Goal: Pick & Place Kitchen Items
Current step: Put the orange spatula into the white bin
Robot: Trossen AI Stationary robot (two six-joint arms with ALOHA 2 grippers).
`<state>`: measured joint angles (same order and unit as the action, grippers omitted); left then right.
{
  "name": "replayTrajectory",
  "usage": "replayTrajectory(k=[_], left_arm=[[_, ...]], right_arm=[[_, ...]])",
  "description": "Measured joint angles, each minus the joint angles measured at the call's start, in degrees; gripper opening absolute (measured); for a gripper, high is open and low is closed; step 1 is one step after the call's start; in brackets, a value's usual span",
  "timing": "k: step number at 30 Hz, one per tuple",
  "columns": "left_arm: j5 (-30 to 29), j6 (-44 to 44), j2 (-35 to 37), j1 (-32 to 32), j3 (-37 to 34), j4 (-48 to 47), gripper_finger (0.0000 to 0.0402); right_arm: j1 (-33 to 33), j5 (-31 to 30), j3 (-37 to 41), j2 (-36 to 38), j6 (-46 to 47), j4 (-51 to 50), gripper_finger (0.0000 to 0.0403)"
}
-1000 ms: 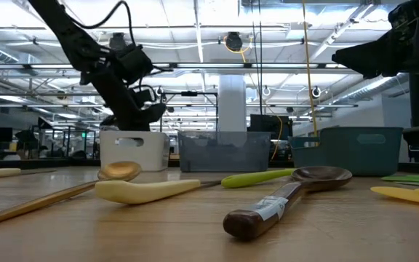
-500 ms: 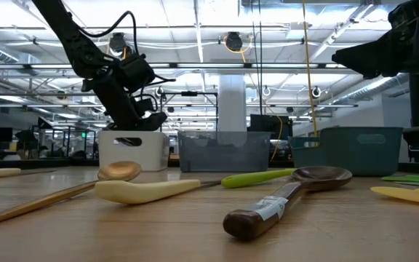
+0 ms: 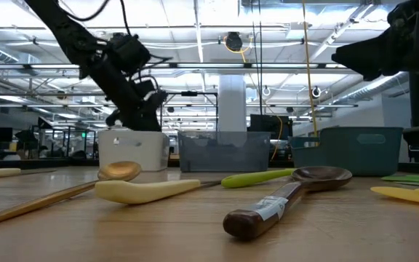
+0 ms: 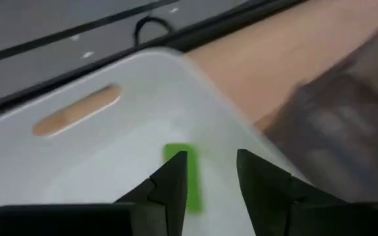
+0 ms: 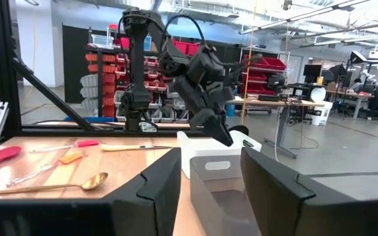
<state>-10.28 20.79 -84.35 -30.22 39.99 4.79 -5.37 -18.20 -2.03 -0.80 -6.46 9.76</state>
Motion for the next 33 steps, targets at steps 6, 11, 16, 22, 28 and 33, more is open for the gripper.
replayTrajectory(k=[6,11,16,22,28,33], left_arm=[[6.0,0.2,7.7,2.0,0.0,-1.8,0.0136],[8.8,3.1,14.0,5.3,0.0,-7.2,0.0136],[8.9,4.0,18.0,10.7,0.0,-13.8,0.0136],[9.0,-4.2,19.6,18.5,0.0,-22.7,0.0136],[10.0,-3.7,19.6,26.9,0.0,-30.5,0.0136],[13.5,-6.1,19.6,35.2,0.0,-35.0,0.0136]], right_arm=[[0.0,0.0,0.0,0.0,0.0,0.3,0.0169],[0.0,0.0,0.0,0.0,-0.1,0.3,0.0166],[0.0,0.2,0.0,0.0,-0.2,0.2,0.0165],[0.0,0.1,0.0,0.0,-0.4,0.2,0.0165],[0.0,0.2,0.0,0.0,-0.4,0.2,0.0165],[0.0,0.2,0.0,0.0,-0.4,0.2,0.0165]])
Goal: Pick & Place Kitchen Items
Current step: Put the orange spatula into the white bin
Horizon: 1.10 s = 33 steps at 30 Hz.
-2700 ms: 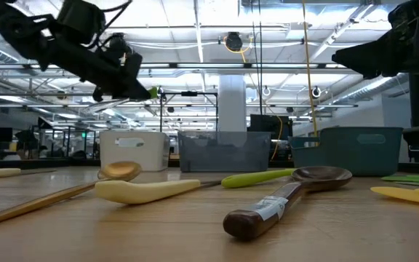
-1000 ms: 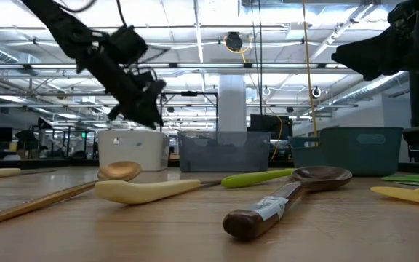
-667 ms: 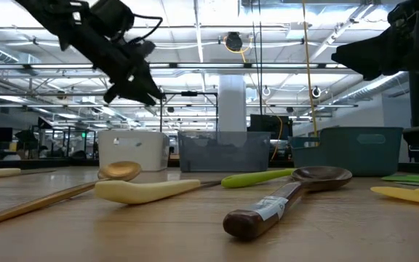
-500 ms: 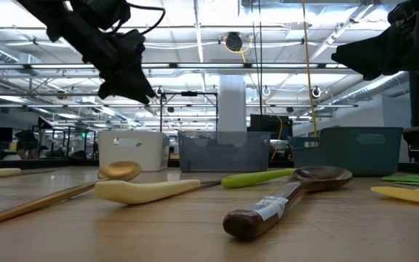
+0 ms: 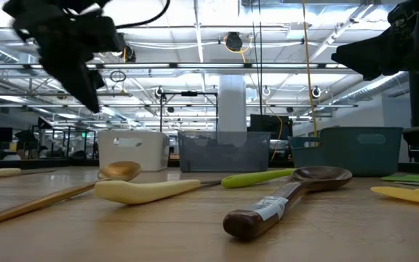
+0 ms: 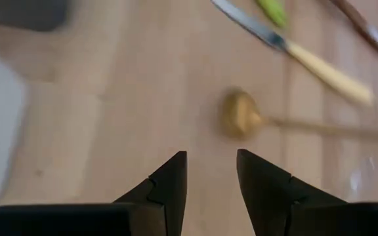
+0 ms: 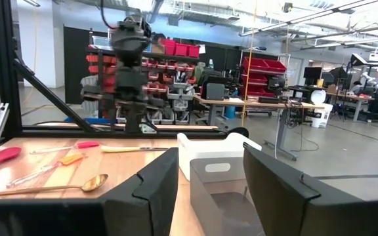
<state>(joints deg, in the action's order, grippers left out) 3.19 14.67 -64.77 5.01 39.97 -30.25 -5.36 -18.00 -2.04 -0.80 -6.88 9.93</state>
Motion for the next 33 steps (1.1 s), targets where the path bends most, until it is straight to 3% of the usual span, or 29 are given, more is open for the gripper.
replayTrajectory(k=[3,9,17,24,33], left_arm=[[0.0,-0.1,0.0,4.9,0.0,-2.2,0.0136],[0.0,7.9,-1.8,14.6,0.0,-3.8,0.0136],[-0.1,9.9,-8.4,26.1,0.0,-2.8,0.0136],[-0.4,8.5,-14.8,30.1,0.0,-1.5,0.0136],[-6.0,4.7,-20.9,31.5,0.3,-1.1,0.0136]], right_arm=[[0.0,0.0,0.0,0.0,0.0,-0.3,0.0165],[0.0,0.0,0.0,0.0,0.0,-1.5,0.0165],[0.0,0.1,0.0,0.0,0.0,-1.7,0.0165],[0.0,0.1,0.0,0.0,0.0,-1.9,0.0165],[0.0,0.1,0.0,0.0,0.2,-2.0,0.0165]])
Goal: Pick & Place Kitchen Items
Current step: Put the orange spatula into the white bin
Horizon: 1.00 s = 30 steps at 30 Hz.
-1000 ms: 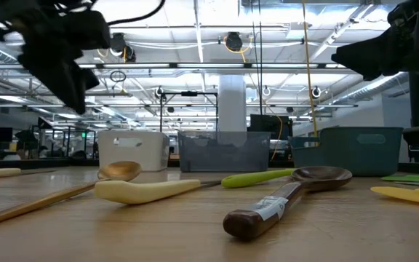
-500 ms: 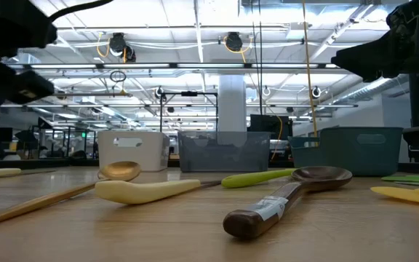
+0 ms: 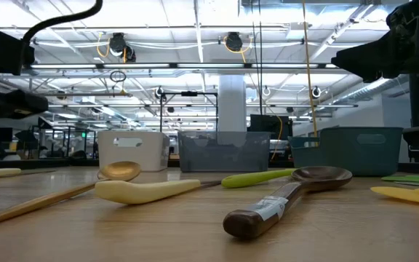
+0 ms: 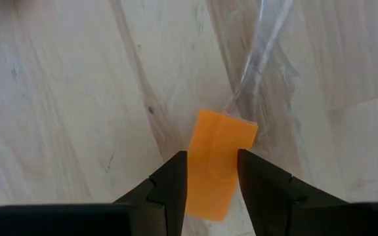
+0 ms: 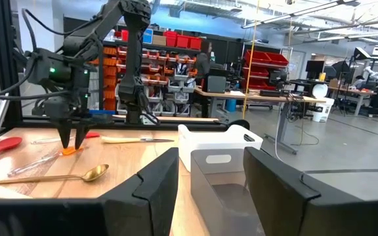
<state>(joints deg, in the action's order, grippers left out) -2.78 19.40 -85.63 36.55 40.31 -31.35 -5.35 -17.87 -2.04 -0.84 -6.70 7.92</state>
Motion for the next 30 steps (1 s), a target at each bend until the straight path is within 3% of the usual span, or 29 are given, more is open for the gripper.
replayTrajectory(k=[11,16,26,30], left_arm=[[3.3,-2.6,-0.9,-0.9,-0.2,0.2,0.0136],[4.8,2.5,-0.9,-3.1,-0.2,0.0,0.0141],[6.2,-0.7,-0.8,-4.4,-0.2,0.1,0.0224],[7.2,-4.0,-0.9,-4.0,0.4,-1.3,0.0235]], right_arm=[[0.0,0.0,0.0,0.0,0.0,0.0,0.0165],[0.0,0.0,0.0,0.0,0.0,0.0,0.0165],[0.0,0.1,0.0,0.0,-0.1,0.0,0.0165],[0.0,0.1,0.0,0.0,-0.2,0.0,0.0165]])
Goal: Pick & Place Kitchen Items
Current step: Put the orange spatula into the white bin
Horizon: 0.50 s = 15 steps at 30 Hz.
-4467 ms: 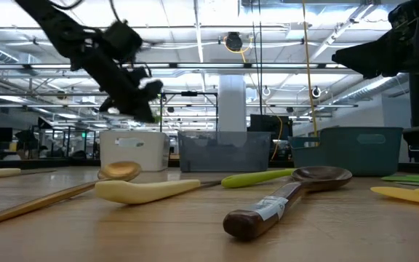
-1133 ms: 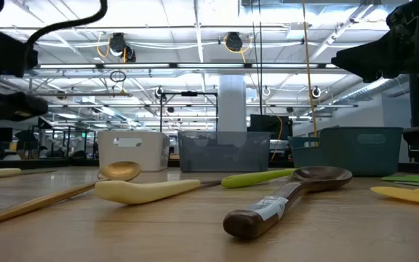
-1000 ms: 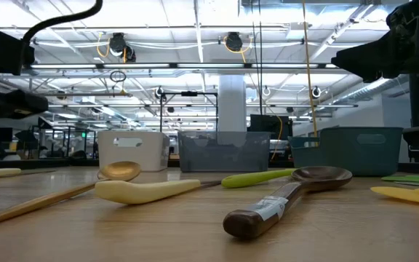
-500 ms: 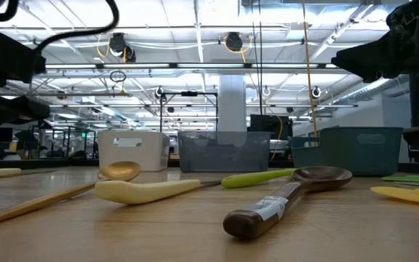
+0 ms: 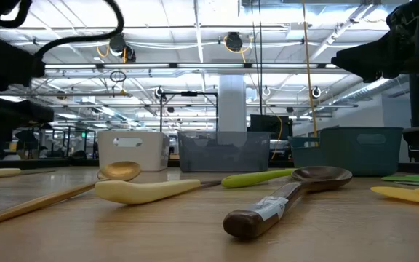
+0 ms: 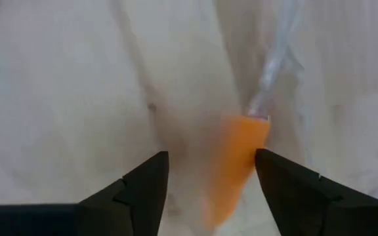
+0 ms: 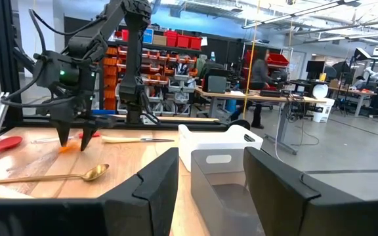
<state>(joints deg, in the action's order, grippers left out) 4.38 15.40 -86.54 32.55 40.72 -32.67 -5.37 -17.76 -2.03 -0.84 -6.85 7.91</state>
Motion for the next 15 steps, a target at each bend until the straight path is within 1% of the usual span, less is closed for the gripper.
replayTrajectory(k=[4,9,12,15], left_arm=[[-0.3,-1.0,-0.2,0.5,0.9,-0.7,0.0223],[-0.8,-1.0,-0.7,0.7,0.8,-0.4,0.0198],[-2.7,-3.9,-1.4,0.8,0.8,-0.3,0.0173],[-3.2,-7.1,-1.6,0.7,0.7,-0.3,0.014]], right_arm=[[0.0,0.0,0.0,0.0,0.0,0.0,0.0165],[0.0,0.0,0.0,0.0,0.0,-0.4,0.0165],[0.0,0.0,0.0,0.0,0.0,-0.9,0.0165],[0.0,0.0,0.0,0.0,0.0,-0.9,0.0165]])
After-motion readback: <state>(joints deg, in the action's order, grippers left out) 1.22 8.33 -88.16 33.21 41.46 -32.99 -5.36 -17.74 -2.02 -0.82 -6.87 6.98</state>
